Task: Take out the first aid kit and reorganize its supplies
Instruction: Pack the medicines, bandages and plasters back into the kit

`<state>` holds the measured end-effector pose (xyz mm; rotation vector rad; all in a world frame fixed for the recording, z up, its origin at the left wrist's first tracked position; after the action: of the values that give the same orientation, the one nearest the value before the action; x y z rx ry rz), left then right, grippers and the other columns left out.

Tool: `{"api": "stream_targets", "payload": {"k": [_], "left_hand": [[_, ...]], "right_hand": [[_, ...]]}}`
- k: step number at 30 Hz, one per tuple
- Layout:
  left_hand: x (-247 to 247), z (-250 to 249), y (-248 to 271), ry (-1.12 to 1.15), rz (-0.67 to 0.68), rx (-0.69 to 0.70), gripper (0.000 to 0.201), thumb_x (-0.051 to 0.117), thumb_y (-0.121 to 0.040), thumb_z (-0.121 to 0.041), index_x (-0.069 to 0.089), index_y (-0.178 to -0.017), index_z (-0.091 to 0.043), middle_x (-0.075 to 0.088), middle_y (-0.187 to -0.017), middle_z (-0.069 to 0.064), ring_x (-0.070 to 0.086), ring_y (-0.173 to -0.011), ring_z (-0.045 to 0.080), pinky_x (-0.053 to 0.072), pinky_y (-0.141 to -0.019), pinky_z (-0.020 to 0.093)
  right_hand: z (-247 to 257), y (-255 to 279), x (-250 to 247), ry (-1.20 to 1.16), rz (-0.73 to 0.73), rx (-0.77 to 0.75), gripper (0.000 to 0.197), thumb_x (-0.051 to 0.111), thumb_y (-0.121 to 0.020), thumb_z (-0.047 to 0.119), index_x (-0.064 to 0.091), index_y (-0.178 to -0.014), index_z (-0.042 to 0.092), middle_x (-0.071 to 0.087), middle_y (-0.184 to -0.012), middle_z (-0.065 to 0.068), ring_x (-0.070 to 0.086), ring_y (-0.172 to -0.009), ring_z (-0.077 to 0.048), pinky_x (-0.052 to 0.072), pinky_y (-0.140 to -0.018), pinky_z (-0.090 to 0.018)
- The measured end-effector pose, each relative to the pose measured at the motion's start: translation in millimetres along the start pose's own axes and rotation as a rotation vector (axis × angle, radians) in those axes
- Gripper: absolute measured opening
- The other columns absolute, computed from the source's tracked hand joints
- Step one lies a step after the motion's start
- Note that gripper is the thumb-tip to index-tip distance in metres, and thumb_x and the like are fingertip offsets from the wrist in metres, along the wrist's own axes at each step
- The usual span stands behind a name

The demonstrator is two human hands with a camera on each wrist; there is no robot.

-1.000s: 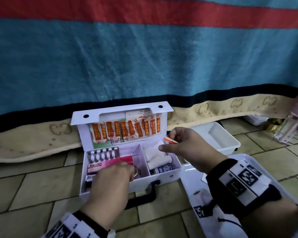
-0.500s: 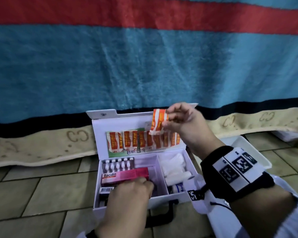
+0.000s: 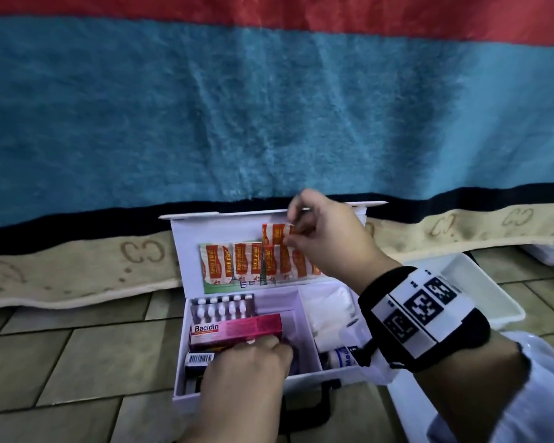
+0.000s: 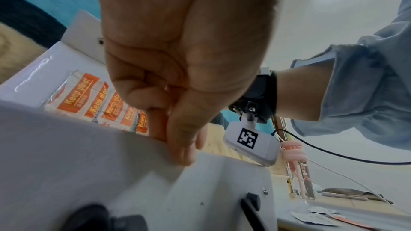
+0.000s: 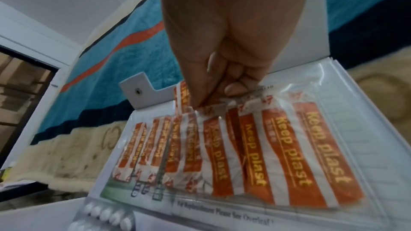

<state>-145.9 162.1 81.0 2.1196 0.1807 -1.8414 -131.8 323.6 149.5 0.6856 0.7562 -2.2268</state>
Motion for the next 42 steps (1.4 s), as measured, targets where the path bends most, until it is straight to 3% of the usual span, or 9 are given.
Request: {"api": "stream_targets", "payload": {"k": [7,11,15,18,26,34,38,40,42], "left_hand": [[1,1,1,-0.006,-0.043,-0.030,0.024,0.042,-0.091,-0.015,0.050,-0.111,-0.024,0.052,-0.119,-0.006,0.057,-0.107,0.015,0.046,-0.083,0.029],[-2,0,4,0.008,-0.032,-0.028,0.028,0.042,-0.088,-0.010,0.049,-0.111,-0.023,0.052,-0.119,-0.007,0.058,-0.107,0.013,0.045,-0.082,0.026],[-8,-2,7,0.022,-0.030,-0.045,0.030,0.041,-0.087,-0.008,0.050,-0.111,-0.024,0.052,-0.119,-0.008,0.057,-0.107,0.012,0.044,-0.082,0.025],[-10,-4,7,0.014,-0.022,-0.041,0.029,0.040,-0.089,-0.011,0.050,-0.113,-0.023,0.051,-0.121,-0.007,0.056,-0.109,0.013,0.044,-0.082,0.025],[-11,-3,6,-0.026,-0.023,-0.044,0.028,0.040,-0.092,-0.013,0.051,-0.114,-0.026,0.050,-0.122,-0.008,0.054,-0.111,0.017,0.044,-0.083,0.028],[-12,-1,9,0.053,-0.101,-0.051,0.026,0.044,-0.088,-0.011,0.053,-0.105,-0.028,0.055,-0.114,-0.009,0.057,-0.105,0.013,0.044,-0.080,0.026],[-9,3,11,0.122,-0.139,-0.017,0.028,0.056,-0.071,-0.004,0.054,-0.085,-0.029,0.061,-0.094,-0.012,0.062,-0.087,0.003,0.042,-0.063,0.024],[-5,7,10,0.137,-0.132,0.001,0.037,0.073,-0.043,-0.004,0.053,-0.064,-0.027,0.059,-0.065,-0.015,0.060,-0.057,-0.001,0.026,-0.041,0.015],[-2,7,10,0.094,-0.173,0.029,0.045,0.078,-0.027,-0.004,0.053,-0.055,-0.028,0.055,-0.051,-0.017,0.055,-0.044,0.001,0.024,-0.036,0.013]], "right_hand": [[14,6,0,0.174,0.070,-0.016,0.011,0.067,-0.084,0.037,0.060,-0.084,0.028,0.066,-0.075,0.004,0.061,-0.068,-0.013,0.050,-0.063,-0.029],[14,5,1,0.361,0.078,0.008,0.016,0.056,-0.091,0.030,0.071,-0.092,0.024,0.071,-0.085,-0.001,0.064,-0.082,-0.021,0.050,-0.072,-0.029],[19,6,12,0.648,0.165,-0.073,0.020,0.049,-0.093,0.023,0.069,-0.095,0.024,0.071,-0.096,-0.001,0.062,-0.096,-0.025,0.039,-0.088,-0.030],[27,9,10,0.662,0.159,-0.068,0.018,0.049,-0.093,0.026,0.063,-0.105,0.025,0.070,-0.100,0.000,0.060,-0.101,-0.024,0.033,-0.097,-0.035],[32,11,18,0.733,0.200,-0.097,0.020,0.048,-0.091,0.012,0.060,-0.105,0.018,0.067,-0.093,-0.005,0.057,-0.093,-0.025,0.029,-0.080,-0.031],[26,20,8,0.660,0.278,-0.066,0.030,0.052,-0.088,0.019,0.062,-0.116,0.023,0.067,-0.112,-0.004,0.057,-0.110,-0.025,0.042,-0.099,-0.034],[32,44,-29,0.493,0.324,-0.026,0.051,0.064,-0.086,0.025,0.050,-0.135,0.030,0.054,-0.137,0.010,0.050,-0.124,-0.009,0.038,-0.104,-0.021],[33,63,-61,0.383,0.262,-0.007,0.043,0.067,-0.085,0.025,0.059,-0.126,0.031,0.060,-0.128,0.016,0.053,-0.116,0.004,0.036,-0.097,-0.009],[18,90,-95,0.288,0.188,0.060,0.036,0.071,-0.081,0.022,0.066,-0.115,0.031,0.067,-0.112,0.019,0.056,-0.103,0.013,0.039,-0.085,0.000]]}}
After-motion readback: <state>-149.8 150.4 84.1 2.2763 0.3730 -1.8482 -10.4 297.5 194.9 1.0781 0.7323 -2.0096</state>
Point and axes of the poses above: each hand's wrist, its own y-axis away from the middle knuckle, its own x-axis out of the palm, z = x × y, the point moved 4 cm from there along -y, towards the middle knuckle
